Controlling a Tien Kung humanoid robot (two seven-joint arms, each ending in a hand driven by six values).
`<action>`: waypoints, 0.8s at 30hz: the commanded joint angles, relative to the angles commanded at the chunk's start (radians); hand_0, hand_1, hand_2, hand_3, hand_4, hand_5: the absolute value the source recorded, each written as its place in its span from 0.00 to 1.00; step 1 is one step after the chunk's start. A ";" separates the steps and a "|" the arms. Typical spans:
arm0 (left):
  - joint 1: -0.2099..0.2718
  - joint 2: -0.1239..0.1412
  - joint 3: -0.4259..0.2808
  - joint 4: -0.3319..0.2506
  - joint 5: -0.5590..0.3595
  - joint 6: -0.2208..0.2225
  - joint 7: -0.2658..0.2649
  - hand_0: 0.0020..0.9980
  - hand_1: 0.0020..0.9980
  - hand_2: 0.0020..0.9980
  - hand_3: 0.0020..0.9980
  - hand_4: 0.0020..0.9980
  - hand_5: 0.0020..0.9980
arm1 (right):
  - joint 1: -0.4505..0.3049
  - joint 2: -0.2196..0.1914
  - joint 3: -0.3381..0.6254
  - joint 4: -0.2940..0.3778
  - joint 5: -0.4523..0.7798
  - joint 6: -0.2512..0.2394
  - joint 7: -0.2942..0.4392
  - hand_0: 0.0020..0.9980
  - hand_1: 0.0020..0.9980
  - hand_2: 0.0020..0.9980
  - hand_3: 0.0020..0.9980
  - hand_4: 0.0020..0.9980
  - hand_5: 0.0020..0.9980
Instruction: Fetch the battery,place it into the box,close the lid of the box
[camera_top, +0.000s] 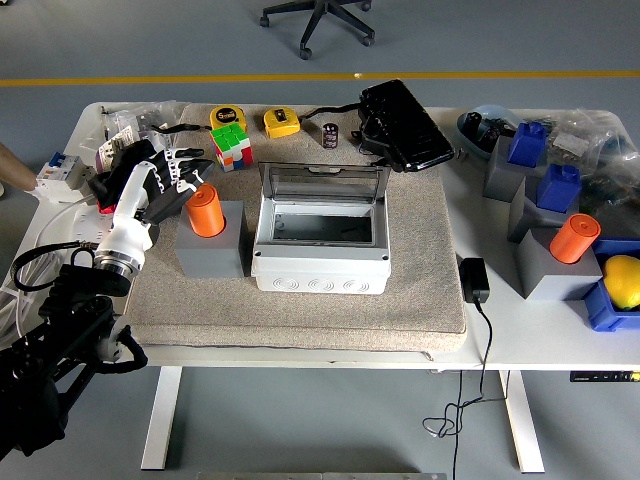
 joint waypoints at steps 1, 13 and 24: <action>-0.001 -0.002 0.001 0.003 0.000 0.000 0.000 0.80 0.72 0.65 0.64 1.00 0.41 | -0.001 0.001 0.002 0.000 0.000 0.000 0.000 0.61 0.63 0.65 0.58 0.97 0.53; -0.005 -0.017 0.032 0.027 0.007 -0.003 -0.002 0.70 0.63 0.61 0.60 1.00 0.27 | -0.007 0.005 0.012 -0.002 -0.001 0.001 0.000 0.61 0.63 0.65 0.58 0.97 0.53; -0.017 -0.030 0.059 0.048 -0.001 0.006 -0.008 0.67 0.54 0.57 0.57 1.00 0.19 | -0.003 0.007 0.012 0.001 0.000 -0.001 0.002 0.61 0.63 0.65 0.58 0.97 0.53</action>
